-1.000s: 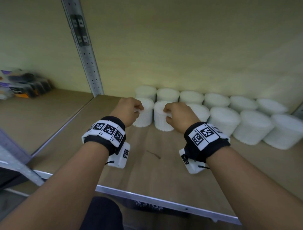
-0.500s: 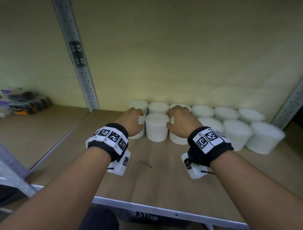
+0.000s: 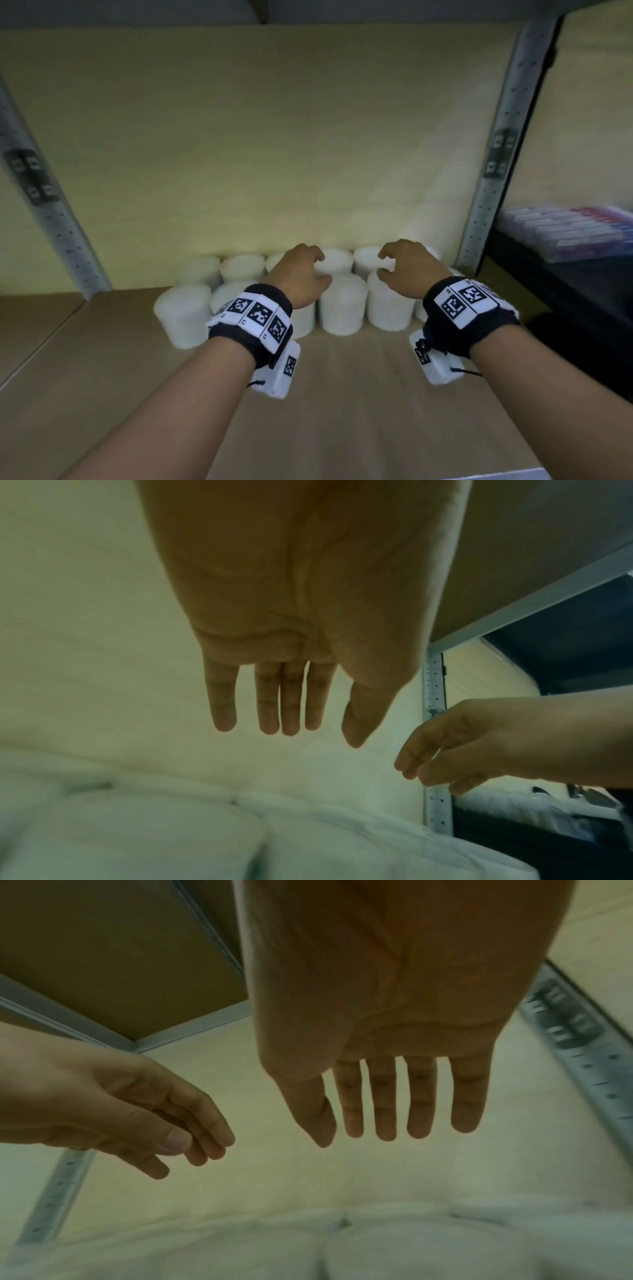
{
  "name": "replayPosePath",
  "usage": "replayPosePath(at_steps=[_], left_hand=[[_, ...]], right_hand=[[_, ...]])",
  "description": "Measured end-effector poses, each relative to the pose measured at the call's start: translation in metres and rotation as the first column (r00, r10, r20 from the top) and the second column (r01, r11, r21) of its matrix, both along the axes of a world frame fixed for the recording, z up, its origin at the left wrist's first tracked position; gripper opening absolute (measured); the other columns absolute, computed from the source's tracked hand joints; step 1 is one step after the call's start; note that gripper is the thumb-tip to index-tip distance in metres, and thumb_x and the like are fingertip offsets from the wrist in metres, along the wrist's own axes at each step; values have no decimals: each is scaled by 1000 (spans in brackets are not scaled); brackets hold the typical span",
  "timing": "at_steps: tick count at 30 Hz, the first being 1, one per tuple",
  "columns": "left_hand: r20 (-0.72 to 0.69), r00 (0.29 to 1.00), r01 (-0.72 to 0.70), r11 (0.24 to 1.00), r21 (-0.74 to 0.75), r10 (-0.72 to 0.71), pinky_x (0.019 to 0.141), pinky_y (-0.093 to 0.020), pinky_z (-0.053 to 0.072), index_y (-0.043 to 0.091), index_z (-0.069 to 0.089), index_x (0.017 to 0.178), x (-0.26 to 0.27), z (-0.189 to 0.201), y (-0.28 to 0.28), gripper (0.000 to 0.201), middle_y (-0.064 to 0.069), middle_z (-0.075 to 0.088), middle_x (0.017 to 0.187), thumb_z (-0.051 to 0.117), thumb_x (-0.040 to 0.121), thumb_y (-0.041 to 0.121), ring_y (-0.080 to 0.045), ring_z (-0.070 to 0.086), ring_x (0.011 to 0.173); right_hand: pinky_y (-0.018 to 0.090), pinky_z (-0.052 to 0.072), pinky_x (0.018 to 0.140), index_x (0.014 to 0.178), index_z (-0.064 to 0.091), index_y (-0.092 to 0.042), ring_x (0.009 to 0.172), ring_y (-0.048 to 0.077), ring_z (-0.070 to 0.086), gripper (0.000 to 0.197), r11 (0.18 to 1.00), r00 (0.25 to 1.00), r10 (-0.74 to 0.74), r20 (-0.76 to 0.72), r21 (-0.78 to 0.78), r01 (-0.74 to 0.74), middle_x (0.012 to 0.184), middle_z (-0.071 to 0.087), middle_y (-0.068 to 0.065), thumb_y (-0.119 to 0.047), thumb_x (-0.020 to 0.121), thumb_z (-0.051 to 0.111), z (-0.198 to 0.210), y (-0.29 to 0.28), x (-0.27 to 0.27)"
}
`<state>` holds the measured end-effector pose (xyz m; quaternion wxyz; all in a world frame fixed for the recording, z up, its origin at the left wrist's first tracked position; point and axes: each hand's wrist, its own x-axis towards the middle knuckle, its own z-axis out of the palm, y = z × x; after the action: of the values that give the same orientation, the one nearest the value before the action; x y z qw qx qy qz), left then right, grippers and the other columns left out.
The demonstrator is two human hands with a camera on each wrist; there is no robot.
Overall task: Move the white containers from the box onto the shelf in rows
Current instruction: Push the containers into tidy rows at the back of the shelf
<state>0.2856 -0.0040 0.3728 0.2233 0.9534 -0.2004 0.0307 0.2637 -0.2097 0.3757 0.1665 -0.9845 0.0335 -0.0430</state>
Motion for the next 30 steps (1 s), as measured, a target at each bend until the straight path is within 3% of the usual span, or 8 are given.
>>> replayPosePath(at_steps=[6, 12, 18, 30], left_hand=[[-53, 994, 95, 995, -36, -97, 101, -29, 38, 14, 47, 133, 11, -14, -76, 48, -5, 47, 134, 56, 91, 35, -21, 46, 125], [-106, 990, 96, 995, 5, -95, 108, -38, 37, 11, 44, 136, 19, -35, -124, 54, -8, 43, 140, 55, 90, 39, -24, 41, 130], [-95, 993, 67, 997, 29, -64, 106, -35, 38, 12, 52, 130, 26, -51, -135, 52, -7, 46, 134, 57, 89, 43, -24, 42, 127], [-99, 994, 43, 999, -1, -43, 104, -35, 41, 8, 52, 130, 27, -53, -140, 51, -9, 47, 131, 60, 89, 37, -25, 46, 124]], right_hand=[[37, 42, 105, 129, 55, -17, 126, 27, 46, 41, 991, 989, -136, -57, -21, 135, 134, 52, 7, -36, 92, 53, -6, -61, -2], [35, 38, 107, 133, 52, -11, 127, 28, 45, 49, 981, 970, -193, -147, -59, 186, 138, 46, 12, -41, 94, 51, -23, -87, 1], [40, 36, 108, 130, 53, -10, 127, 31, 42, 50, 980, 974, -193, -118, -74, 186, 134, 47, 14, -43, 92, 53, -37, -95, 6], [39, 39, 105, 129, 52, -10, 126, 31, 41, 48, 980, 976, -183, -118, -104, 171, 131, 48, 14, -41, 92, 54, -38, -95, 12]])
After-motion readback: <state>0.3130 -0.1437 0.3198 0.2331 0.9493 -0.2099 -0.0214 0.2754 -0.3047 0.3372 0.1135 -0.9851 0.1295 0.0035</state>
